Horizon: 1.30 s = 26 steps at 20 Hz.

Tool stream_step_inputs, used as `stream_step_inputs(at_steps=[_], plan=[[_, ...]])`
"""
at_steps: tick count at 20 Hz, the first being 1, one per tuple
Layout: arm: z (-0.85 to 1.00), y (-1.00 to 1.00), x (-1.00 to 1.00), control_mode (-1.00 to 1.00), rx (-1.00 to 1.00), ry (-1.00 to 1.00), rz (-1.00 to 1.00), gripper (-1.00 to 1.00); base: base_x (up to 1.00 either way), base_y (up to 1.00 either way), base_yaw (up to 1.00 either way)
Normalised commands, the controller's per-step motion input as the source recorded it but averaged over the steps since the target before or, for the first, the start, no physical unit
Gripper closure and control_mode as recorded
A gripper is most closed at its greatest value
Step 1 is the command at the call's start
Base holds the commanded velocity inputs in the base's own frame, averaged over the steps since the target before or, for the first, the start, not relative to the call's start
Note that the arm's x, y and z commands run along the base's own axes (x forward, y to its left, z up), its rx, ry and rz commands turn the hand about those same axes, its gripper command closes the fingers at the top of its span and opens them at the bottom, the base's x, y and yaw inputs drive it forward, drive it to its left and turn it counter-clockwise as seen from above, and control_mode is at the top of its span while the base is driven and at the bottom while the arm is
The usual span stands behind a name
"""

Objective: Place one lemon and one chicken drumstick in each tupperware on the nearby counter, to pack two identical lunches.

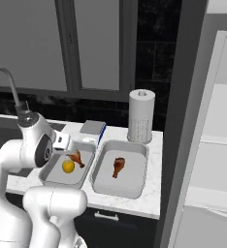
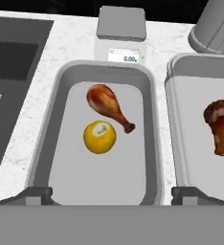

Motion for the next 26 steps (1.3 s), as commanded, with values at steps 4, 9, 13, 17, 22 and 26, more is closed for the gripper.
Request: stream_step_inputs(at_steps=[4, 9, 13, 17, 22, 26], plan=[[0.77, -0.76, -0.98, -1.00, 0.37, -0.01, -0.01, -1.00, 0.00, 0.00, 0.00], [0.26, -0.07, -0.81, -1.00, 0.03, -0.06, 0.00, -1.00, 0.00, 0.00, 0.00], [-0.10, 0.00, -1.00, -1.00, -0.11, -0.10, 0.00, -1.00, 0.00, 0.00, 0.00], [0.00, 0.00, 0.00, 1.00, 0.00, 0.00, 0.00, -1.00, -1.00, 0.00, -0.05], [0.00, 0.00, 0.00, 1.00, 0.00, 0.00, 0.00, -1.00, -1.00, -0.03, -0.10], [0.00, 0.00, 0.00, 1.00, 0.00, 0.00, 0.00, -1.00, -1.00, -0.47, -0.07]])
